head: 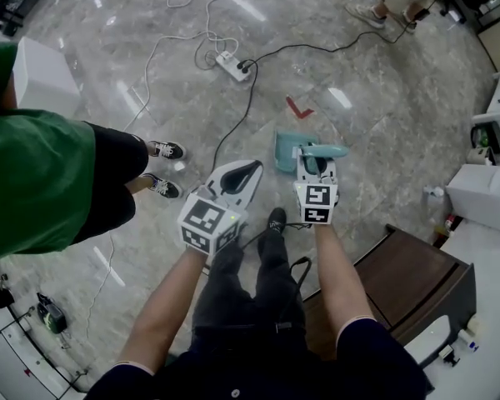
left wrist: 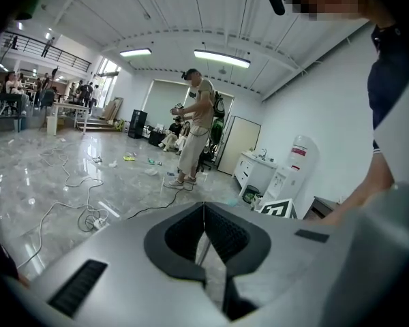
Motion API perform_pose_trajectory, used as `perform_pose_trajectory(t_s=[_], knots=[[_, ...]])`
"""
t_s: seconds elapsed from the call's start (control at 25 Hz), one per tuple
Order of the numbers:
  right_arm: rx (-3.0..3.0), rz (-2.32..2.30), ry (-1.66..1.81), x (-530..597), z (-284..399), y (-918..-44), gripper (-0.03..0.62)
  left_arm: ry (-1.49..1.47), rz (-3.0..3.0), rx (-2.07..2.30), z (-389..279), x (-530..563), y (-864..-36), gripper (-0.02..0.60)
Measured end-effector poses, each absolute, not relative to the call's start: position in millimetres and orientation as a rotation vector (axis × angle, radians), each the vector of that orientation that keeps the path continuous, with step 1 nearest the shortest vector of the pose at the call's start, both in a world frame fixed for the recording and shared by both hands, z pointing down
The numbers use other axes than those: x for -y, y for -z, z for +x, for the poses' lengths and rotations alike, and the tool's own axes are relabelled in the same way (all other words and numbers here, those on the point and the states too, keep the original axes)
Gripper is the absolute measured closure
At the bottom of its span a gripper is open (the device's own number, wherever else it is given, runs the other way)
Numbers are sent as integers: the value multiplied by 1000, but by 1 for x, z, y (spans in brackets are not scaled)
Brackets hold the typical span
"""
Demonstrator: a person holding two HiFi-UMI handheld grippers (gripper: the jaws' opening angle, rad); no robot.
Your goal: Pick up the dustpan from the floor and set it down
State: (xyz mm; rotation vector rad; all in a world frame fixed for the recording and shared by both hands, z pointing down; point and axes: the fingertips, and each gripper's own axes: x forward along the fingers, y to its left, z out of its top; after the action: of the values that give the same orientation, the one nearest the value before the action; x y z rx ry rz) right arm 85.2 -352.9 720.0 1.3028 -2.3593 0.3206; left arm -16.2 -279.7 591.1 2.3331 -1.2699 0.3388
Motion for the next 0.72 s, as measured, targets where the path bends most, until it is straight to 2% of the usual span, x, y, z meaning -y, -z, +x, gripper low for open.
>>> perform_pose_trajectory(t_s=[0.72], knots=[[2122, 1374, -529, 273, 96, -752, 494, -346, 2431, 1128, -24, 220, -575, 568]])
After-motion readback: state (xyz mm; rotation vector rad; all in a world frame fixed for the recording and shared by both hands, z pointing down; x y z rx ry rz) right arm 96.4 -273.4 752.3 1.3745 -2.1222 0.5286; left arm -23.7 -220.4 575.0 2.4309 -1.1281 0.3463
